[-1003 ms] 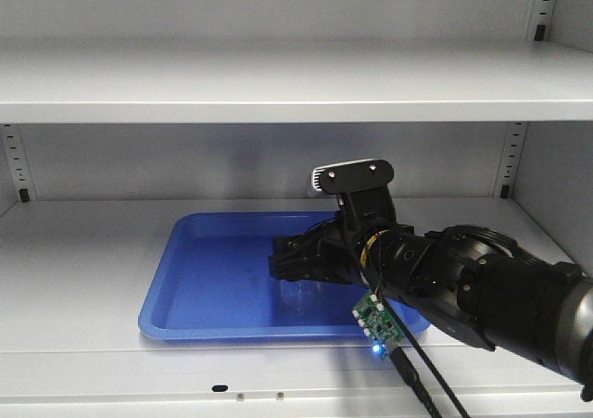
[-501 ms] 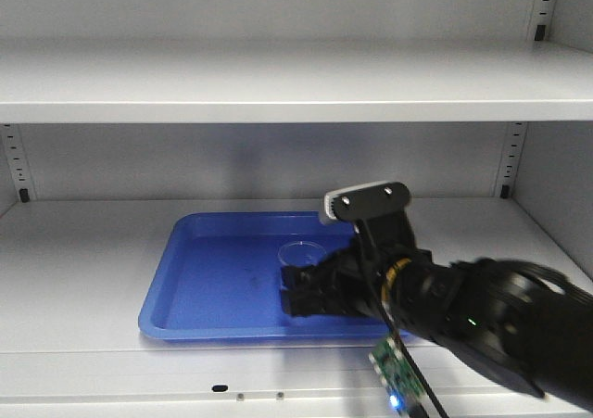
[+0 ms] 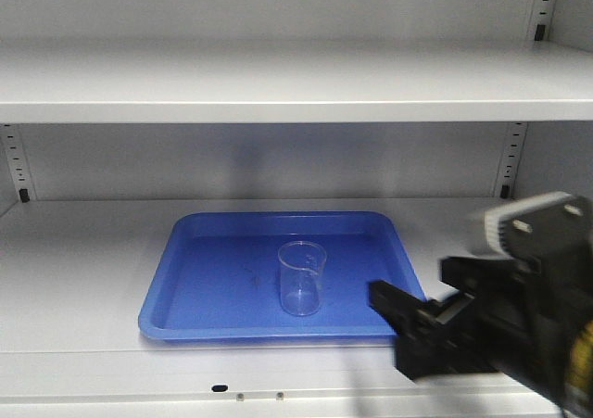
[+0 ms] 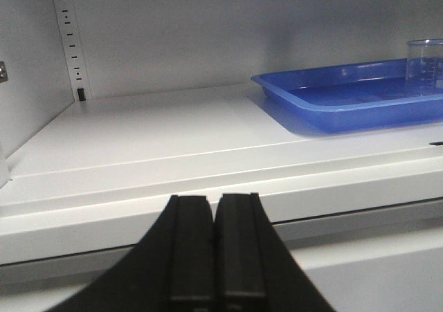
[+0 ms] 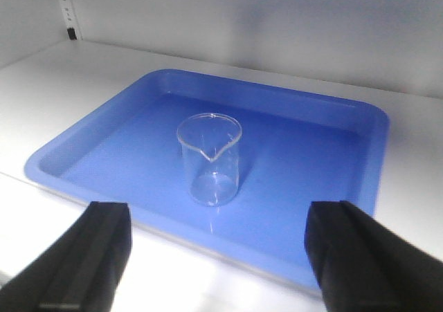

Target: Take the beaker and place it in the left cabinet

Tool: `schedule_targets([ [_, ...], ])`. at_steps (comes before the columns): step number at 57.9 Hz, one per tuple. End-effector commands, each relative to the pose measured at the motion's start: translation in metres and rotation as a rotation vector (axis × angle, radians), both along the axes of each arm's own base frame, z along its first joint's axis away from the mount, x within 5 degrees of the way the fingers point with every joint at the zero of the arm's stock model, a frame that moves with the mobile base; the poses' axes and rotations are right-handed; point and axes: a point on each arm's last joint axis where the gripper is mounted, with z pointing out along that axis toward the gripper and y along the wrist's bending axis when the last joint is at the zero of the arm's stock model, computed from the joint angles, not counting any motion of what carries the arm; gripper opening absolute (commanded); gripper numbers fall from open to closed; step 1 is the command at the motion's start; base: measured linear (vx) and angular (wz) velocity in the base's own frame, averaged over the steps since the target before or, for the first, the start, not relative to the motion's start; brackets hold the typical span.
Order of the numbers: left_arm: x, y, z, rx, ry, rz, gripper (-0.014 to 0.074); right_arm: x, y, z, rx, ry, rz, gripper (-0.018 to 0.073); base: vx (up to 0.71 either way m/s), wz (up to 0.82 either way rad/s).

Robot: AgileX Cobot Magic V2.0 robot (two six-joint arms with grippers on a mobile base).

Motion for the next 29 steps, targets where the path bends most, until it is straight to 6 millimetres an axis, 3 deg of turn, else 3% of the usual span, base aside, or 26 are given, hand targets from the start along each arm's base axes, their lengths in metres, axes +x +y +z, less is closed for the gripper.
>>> schedule_targets([
  [1, -0.001, 0.000, 0.003, -0.022, -0.083, 0.001, 0.0001, -0.028, -0.014, 0.015, 0.112, -0.084, 0.020, 0.0560, 0.00, 0.00],
  [14, -0.001, 0.000, 0.003, -0.022, -0.083, 0.001, 0.0001, -0.076, -0.046, 0.002, 0.151, -0.133, -0.004, 0.0560, 0.00, 0.00],
  [29, -0.001, 0.000, 0.003, -0.022, -0.083, 0.001, 0.0001, -0.087, -0.053, -0.015, 0.140, -0.114, -0.016, 0.0560, 0.00, 0.00],
])
